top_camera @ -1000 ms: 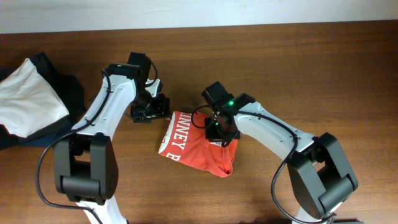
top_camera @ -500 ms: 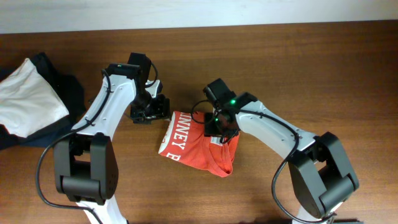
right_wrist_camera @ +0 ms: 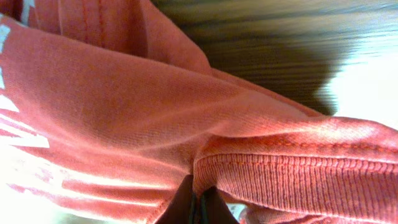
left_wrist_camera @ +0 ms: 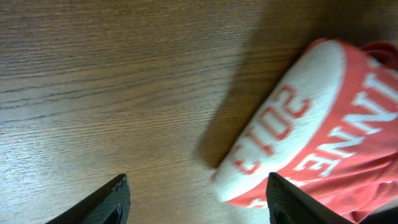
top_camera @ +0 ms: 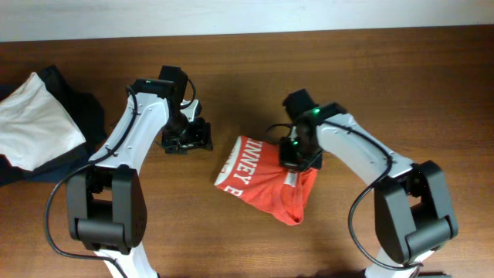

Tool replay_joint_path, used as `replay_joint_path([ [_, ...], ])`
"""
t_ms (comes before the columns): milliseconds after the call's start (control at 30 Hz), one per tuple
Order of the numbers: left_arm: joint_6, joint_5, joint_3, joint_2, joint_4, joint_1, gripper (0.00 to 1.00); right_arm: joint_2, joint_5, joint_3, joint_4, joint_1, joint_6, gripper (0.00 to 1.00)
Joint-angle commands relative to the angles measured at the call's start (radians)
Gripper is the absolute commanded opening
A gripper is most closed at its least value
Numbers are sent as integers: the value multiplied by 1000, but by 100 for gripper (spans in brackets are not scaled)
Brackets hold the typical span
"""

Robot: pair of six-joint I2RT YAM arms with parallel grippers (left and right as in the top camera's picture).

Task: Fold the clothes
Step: 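Lift the folded shirt with the left gripper and carry it left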

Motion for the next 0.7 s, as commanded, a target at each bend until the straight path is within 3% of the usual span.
replay_joint_path([
  [0,24,-2,-4,10,2,1,70,-18,24,-3,-16,-20,-66,17],
  [33,24,-2,-4,10,2,1,70,-16,48,-13,-22,-15,-66,24],
  [100,40,20,-4,10,3,1,73,-16,82,-18,-60,-13,-66,25],
  [367,285,304,-4,44,72,-3,76,-161,92,101,-209,-26,-130,45],
  [567,426,355,-4,164,134,-100,78,-199,124,102,-271,-27,-129,47],
  [667,431,369,-4,240,176,-145,78,-199,135,102,-298,-27,-130,47],
])
